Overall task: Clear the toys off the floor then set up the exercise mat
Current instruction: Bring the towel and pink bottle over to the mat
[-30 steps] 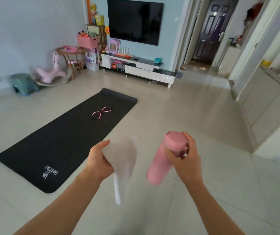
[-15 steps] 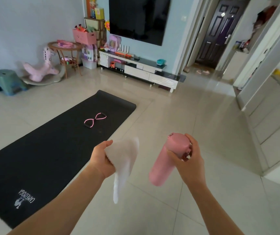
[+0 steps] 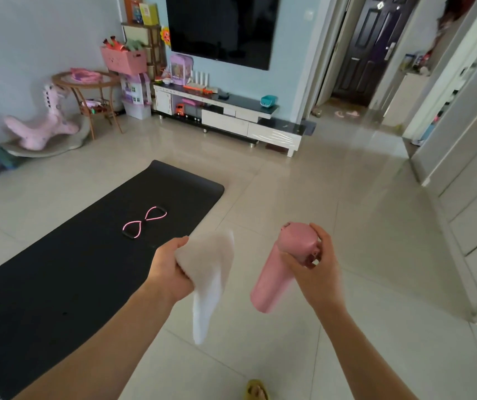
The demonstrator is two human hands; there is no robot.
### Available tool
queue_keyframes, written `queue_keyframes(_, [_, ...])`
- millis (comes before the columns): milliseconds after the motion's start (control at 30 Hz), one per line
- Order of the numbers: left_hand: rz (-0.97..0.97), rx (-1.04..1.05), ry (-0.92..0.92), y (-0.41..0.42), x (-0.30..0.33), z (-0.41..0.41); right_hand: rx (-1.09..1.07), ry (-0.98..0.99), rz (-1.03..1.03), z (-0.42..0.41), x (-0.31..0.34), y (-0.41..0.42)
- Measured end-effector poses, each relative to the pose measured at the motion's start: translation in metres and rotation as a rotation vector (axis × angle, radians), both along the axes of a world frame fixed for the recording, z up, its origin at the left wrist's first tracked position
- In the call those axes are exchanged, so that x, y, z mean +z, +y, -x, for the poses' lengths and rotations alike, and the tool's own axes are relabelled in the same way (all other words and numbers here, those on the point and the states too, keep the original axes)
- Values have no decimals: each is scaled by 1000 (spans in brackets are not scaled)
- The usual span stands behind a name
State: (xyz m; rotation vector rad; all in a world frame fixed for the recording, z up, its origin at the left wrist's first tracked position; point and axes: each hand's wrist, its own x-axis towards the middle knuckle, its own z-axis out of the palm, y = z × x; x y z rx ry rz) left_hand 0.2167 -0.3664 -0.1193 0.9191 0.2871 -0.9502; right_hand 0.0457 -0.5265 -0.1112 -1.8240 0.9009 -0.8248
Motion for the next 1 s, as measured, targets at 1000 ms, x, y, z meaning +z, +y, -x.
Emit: queue_keyframes(1000, [-7, 223, 123, -367, -34, -387, 181, 43, -84, -420, -20, -379])
